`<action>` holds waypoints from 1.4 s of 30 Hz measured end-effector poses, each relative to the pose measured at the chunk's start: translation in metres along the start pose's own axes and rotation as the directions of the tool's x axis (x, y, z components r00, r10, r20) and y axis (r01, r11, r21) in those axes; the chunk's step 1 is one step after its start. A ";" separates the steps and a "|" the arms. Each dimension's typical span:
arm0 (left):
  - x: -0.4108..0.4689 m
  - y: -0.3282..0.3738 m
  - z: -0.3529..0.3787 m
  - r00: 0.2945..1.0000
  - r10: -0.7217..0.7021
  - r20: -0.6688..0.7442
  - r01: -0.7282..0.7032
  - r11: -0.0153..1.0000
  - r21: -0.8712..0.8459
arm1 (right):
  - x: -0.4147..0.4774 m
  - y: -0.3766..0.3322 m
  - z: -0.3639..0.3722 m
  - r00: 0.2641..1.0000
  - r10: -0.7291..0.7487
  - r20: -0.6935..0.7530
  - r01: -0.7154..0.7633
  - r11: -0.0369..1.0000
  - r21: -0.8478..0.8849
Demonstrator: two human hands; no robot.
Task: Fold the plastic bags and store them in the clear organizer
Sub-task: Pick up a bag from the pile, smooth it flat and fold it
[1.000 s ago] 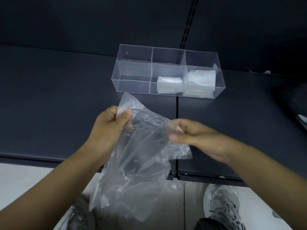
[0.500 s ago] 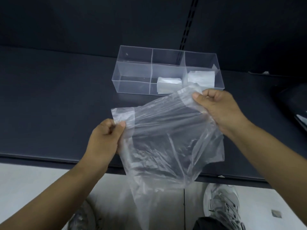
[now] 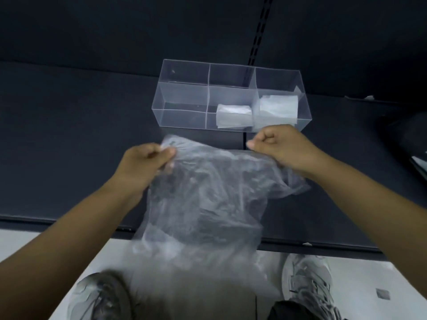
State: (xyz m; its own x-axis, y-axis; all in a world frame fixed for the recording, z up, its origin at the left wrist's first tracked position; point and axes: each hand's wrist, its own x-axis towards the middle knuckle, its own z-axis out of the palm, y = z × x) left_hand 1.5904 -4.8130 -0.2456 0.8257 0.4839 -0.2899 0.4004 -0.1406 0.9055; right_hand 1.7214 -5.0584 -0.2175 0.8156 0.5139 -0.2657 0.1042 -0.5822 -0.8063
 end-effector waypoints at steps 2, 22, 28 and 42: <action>0.001 -0.016 -0.014 0.993 -0.084 -0.081 0.083 0.996 -0.018 | 0.000 0.025 -0.014 0.994 0.062 -0.093 -0.067 0.996 -0.055; 0.009 -0.034 -0.031 0.951 -0.217 -0.221 0.195 0.974 -0.116 | -0.007 0.053 -0.033 0.989 0.026 0.146 -0.041 0.994 0.102; 0.017 -0.030 -0.015 0.949 -0.211 -0.232 0.190 0.976 -0.110 | 0.000 0.062 -0.031 0.956 0.163 -0.245 -0.069 0.932 0.355; -0.046 -0.067 -0.062 0.941 -0.126 -0.314 0.113 0.992 -0.059 | -0.136 0.052 0.023 0.973 0.080 0.215 -0.070 0.996 -0.052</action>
State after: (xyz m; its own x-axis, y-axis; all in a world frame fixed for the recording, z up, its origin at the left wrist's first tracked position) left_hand 1.5008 -4.7723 -0.2741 0.6016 0.7445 -0.2895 0.4668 -0.0336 0.8837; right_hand 1.6033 -5.1444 -0.2357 0.6798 0.5894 -0.4365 0.0762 -0.6486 -0.7573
